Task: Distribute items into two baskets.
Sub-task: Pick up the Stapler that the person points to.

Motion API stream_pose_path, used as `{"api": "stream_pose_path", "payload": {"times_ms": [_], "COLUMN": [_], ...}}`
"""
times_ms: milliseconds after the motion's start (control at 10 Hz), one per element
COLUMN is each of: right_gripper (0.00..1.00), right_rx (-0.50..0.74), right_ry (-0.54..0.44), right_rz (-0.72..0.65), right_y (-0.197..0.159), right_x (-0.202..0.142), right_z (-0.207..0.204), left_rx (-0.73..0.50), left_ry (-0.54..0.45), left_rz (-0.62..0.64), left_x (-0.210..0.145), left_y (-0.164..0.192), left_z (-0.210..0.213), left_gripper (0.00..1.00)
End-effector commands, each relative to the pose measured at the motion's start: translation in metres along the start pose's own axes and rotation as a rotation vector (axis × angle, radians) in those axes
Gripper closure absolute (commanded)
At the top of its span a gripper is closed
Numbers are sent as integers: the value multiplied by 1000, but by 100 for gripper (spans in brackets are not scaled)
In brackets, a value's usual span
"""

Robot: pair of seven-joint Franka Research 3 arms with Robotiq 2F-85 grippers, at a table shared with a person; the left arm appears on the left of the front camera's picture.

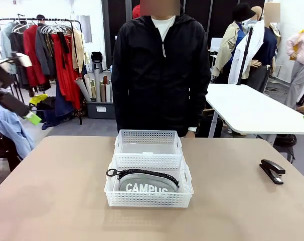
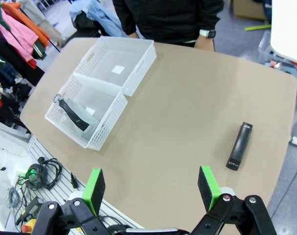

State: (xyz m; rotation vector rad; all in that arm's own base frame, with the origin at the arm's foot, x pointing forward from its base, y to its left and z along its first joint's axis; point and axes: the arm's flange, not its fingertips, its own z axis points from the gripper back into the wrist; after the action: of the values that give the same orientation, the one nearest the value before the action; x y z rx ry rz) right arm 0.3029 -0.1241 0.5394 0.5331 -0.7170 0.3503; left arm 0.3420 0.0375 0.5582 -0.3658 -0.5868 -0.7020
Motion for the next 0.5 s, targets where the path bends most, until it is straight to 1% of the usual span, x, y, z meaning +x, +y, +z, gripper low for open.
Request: {"api": "stream_pose_path", "payload": {"times_ms": [0, 200, 400], "right_gripper": [0, 0, 0], "right_rx": [20, 20, 20], "right_ry": [-18, -18, -18], "right_rz": [8, 8, 8], "right_y": [0, 0, 0], "right_x": [1, 1, 1], "right_z": [0, 0, 0], "left_rx": [-75, -148, -150], "left_ry": [-166, -239, -263], "left_rz": [31, 68, 70], "left_x": [-34, -48, -47], "left_y": [34, 58, 64], "left_z": [3, -7, -9], "left_gripper": [0, 0, 0]}}
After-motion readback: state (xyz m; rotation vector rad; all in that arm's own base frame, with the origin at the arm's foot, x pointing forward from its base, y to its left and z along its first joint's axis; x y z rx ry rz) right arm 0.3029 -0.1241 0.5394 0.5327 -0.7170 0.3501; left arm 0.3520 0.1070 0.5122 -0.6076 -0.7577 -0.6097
